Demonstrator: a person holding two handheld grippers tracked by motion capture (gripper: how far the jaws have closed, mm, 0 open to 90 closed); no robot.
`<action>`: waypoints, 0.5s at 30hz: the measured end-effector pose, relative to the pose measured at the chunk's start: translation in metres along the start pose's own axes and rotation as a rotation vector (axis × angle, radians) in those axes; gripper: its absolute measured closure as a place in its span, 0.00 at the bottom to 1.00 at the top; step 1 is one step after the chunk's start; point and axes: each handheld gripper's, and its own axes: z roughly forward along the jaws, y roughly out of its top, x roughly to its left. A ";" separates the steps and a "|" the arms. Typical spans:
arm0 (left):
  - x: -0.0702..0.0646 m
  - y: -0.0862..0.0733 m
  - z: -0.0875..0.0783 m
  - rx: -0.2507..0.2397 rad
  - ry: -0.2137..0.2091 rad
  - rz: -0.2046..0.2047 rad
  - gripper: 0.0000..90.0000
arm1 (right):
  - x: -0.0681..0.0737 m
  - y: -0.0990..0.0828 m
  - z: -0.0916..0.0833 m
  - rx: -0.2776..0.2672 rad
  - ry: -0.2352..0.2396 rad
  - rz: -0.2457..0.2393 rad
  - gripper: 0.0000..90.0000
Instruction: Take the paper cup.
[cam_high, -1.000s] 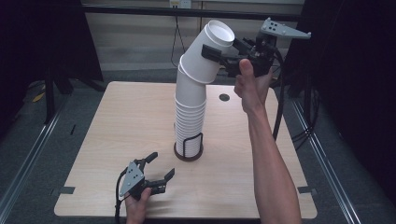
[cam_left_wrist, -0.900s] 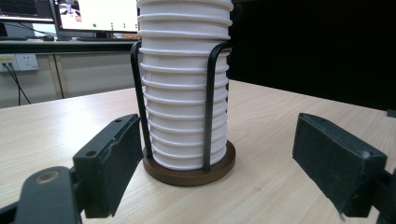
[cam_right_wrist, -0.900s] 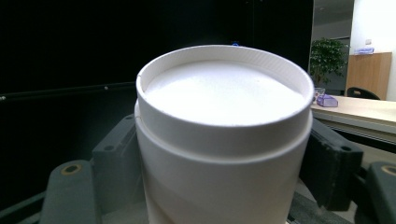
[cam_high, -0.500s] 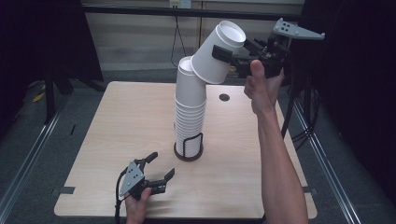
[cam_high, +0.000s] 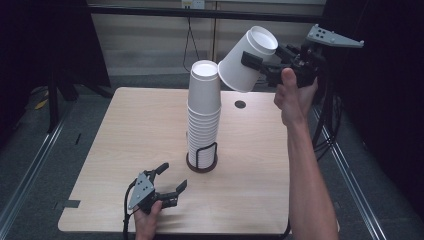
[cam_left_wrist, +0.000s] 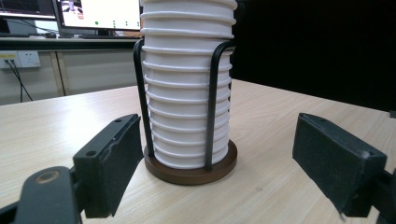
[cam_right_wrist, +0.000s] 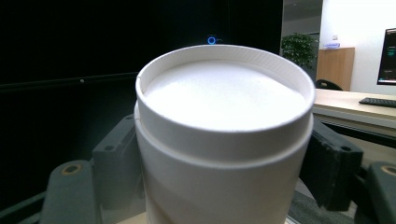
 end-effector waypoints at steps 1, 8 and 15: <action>0.000 0.000 0.000 0.002 0.002 0.000 0.18 | -0.001 -0.001 -0.002 0.000 -0.003 0.001 0.27; 0.002 0.000 -0.001 0.002 0.018 -0.012 0.18 | -0.003 -0.005 -0.013 0.017 -0.028 -0.008 0.27; 0.002 0.002 0.004 0.046 -0.014 -0.055 0.17 | -0.004 -0.018 -0.018 0.068 -0.039 -0.014 0.27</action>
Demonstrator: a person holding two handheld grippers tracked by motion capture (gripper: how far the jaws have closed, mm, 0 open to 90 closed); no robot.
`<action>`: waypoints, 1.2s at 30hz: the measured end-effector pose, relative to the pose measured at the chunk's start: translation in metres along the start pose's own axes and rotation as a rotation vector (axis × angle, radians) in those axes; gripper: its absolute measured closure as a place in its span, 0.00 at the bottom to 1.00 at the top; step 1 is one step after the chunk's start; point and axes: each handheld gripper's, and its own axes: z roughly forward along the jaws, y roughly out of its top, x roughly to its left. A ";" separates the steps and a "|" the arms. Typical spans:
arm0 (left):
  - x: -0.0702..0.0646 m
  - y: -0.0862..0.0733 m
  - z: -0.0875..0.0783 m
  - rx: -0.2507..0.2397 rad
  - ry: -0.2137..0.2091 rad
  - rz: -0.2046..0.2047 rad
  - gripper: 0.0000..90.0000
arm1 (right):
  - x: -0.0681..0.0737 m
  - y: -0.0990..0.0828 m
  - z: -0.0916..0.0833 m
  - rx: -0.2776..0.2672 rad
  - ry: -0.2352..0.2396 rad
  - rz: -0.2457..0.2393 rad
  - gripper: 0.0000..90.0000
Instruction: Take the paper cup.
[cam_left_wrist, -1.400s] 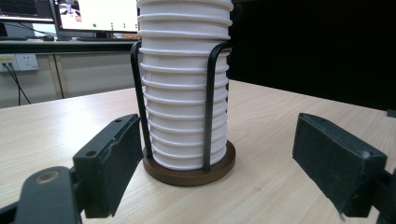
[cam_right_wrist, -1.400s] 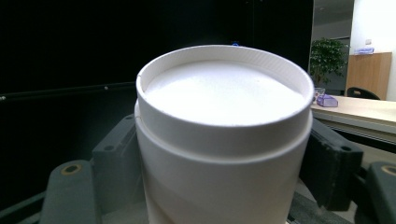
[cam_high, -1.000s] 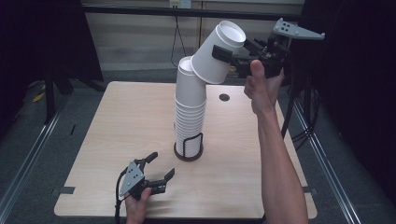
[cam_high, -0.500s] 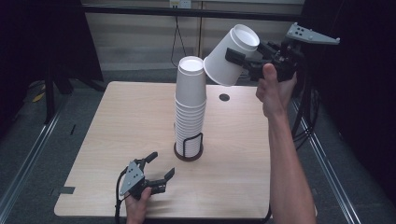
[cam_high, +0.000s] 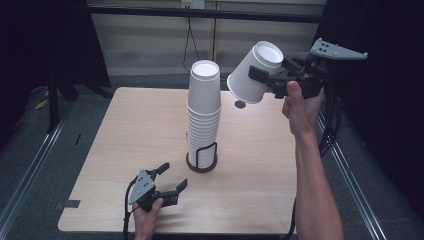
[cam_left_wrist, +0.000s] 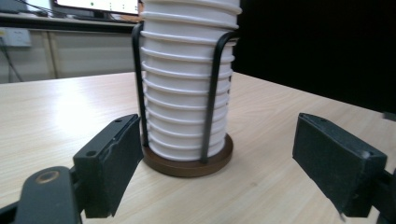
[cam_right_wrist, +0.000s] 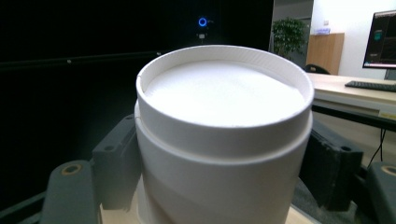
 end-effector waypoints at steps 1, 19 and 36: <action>-0.001 0.001 0.001 0.002 0.006 0.000 0.18 | 0.000 -0.003 0.000 0.008 -0.003 0.000 0.27; -0.006 0.029 0.003 0.056 -0.023 0.080 0.19 | 0.007 -0.062 -0.001 0.081 0.008 0.040 0.27; -0.007 0.048 0.008 0.042 -0.070 0.075 0.19 | 0.029 -0.108 -0.006 0.111 0.034 0.061 0.27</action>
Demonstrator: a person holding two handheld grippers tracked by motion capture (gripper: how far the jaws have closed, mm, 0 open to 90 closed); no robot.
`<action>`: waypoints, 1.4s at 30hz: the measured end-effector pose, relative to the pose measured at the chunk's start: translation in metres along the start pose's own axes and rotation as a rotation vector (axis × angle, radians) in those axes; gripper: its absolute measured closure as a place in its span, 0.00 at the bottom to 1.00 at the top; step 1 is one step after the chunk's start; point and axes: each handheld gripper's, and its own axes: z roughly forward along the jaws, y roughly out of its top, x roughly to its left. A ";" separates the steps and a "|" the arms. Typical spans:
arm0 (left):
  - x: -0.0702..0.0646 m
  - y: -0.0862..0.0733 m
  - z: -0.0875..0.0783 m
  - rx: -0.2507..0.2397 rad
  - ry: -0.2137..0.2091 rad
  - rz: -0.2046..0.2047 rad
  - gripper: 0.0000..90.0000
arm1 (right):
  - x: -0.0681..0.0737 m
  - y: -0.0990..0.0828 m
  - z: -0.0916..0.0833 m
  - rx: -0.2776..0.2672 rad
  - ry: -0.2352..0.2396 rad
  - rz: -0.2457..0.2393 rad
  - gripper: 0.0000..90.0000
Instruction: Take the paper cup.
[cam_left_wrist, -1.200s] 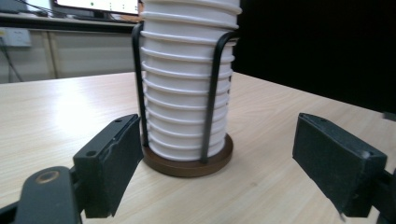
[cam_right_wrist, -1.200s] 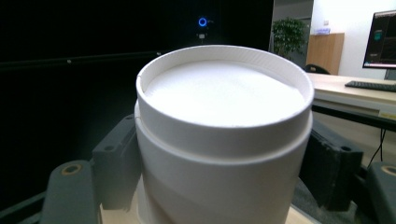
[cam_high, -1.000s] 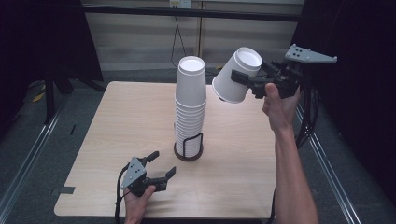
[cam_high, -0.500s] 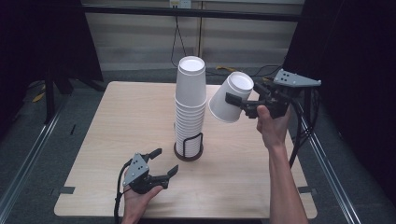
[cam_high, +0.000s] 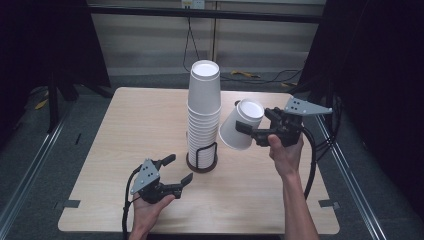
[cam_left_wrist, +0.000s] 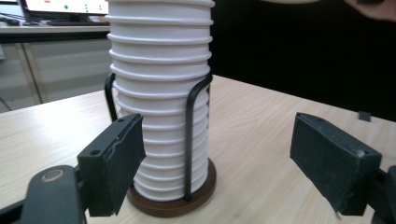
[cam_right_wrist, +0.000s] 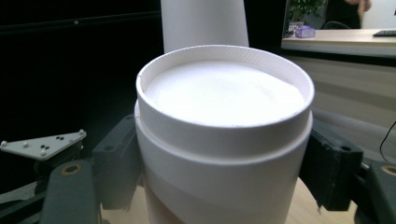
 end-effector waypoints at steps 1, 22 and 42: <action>-0.001 0.000 0.000 0.000 -0.007 -0.001 0.20 | 0.000 -0.003 0.000 0.002 0.002 0.005 0.27; -0.019 0.002 0.016 0.014 -0.096 0.021 0.17 | 0.015 -0.047 0.011 0.056 0.045 0.039 0.27; -0.027 0.004 0.023 0.013 -0.165 0.004 0.17 | 0.030 -0.078 0.026 0.067 0.125 0.073 0.27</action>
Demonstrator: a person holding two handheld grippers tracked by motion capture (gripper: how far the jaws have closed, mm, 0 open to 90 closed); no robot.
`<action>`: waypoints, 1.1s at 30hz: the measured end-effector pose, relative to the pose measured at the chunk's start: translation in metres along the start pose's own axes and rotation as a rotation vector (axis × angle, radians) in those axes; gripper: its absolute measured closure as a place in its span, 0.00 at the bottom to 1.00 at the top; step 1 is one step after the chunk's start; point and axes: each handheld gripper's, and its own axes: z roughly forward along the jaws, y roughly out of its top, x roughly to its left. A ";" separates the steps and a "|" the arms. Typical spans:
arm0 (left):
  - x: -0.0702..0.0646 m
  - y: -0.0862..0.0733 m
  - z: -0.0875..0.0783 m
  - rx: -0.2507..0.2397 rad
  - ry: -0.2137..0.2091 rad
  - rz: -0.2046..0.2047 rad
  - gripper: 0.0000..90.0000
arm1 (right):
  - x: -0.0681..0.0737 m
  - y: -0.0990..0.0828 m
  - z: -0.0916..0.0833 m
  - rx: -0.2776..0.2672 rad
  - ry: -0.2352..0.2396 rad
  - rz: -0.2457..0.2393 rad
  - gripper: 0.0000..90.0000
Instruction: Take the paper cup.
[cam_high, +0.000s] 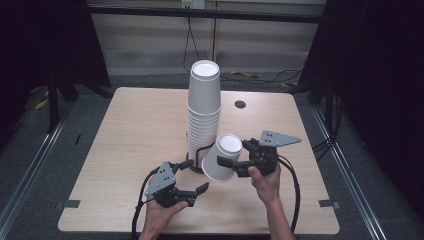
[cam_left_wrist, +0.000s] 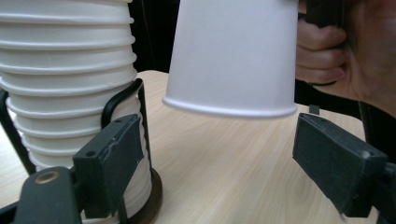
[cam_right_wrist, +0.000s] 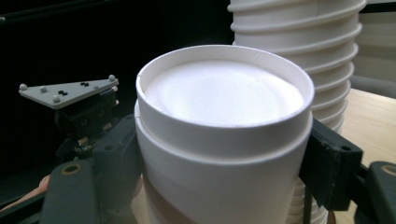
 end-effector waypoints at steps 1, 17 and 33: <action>0.000 0.000 0.000 0.003 0.002 0.002 0.17 | 0.000 -0.002 0.001 0.003 0.003 0.002 0.27; -0.004 0.001 0.009 0.018 -0.037 0.019 0.17 | 0.008 -0.017 0.015 0.028 0.055 -0.001 0.27; -0.003 0.000 0.025 0.069 -0.079 -0.009 0.08 | 0.012 -0.022 0.025 0.044 0.096 0.001 0.27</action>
